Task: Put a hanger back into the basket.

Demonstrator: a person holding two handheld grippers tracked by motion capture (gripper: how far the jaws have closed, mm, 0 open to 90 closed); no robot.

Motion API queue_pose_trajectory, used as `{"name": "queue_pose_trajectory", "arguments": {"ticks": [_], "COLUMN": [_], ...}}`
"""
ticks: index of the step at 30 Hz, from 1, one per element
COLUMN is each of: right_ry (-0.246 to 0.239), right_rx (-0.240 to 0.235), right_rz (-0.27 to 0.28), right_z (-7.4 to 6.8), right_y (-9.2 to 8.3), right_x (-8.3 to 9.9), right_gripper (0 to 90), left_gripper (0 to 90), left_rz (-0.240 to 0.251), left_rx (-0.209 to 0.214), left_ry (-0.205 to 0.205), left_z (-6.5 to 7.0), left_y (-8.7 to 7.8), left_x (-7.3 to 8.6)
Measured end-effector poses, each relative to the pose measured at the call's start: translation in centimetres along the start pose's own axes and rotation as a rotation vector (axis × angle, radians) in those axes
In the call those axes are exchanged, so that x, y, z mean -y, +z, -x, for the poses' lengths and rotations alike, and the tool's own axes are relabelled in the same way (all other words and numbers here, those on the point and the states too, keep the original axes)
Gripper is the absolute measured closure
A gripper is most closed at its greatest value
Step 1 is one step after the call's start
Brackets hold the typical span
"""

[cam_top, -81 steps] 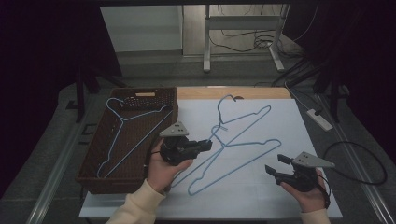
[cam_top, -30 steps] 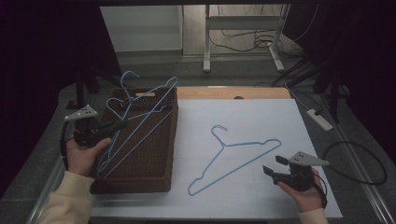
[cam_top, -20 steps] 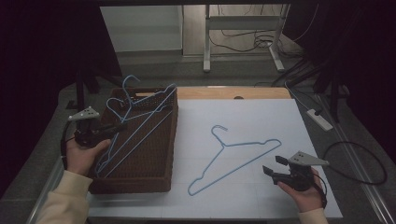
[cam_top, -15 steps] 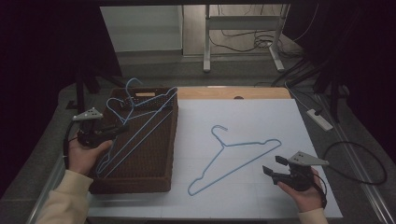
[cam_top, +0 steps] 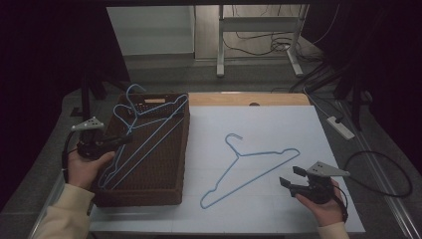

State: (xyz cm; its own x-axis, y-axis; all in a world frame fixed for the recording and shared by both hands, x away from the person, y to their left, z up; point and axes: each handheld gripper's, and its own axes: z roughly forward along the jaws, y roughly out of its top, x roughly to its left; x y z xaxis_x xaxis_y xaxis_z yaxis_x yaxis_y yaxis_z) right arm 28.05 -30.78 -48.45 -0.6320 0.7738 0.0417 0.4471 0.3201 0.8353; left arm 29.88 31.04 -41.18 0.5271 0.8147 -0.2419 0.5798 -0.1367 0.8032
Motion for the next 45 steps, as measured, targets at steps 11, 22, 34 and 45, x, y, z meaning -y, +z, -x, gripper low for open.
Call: {"name": "queue_pose_trajectory", "arguments": {"ticks": [11, 22, 34, 45], "right_ry": [-0.001, 0.001, -0.018, -0.018], "right_rx": [-0.002, -0.006, -0.010, -0.009], "right_rz": [-0.009, -0.021, -0.022, -0.026], "right_z": [0.0, 0.0, -0.3, -0.3], "right_y": [0.1, 0.2, 0.4, 0.4], "right_x": [0.0, 0.1, -0.1, 0.0], "right_gripper": [32.3, 32.2, 32.2, 32.0], "left_gripper": [86.3, 86.2, 86.0, 85.6], "left_rz": [-0.024, -0.115, -0.201, -0.284], "left_rx": [-0.014, 0.002, -0.105, -0.250], "left_ry": [-0.008, -0.011, -0.041, -0.046], "left_z": [-0.6, -0.8, -1.6, -2.3], "left_y": [-0.2, 2.5, 4.2, 4.8], "left_x": [0.9, 1.4, 1.8, 1.9]}}
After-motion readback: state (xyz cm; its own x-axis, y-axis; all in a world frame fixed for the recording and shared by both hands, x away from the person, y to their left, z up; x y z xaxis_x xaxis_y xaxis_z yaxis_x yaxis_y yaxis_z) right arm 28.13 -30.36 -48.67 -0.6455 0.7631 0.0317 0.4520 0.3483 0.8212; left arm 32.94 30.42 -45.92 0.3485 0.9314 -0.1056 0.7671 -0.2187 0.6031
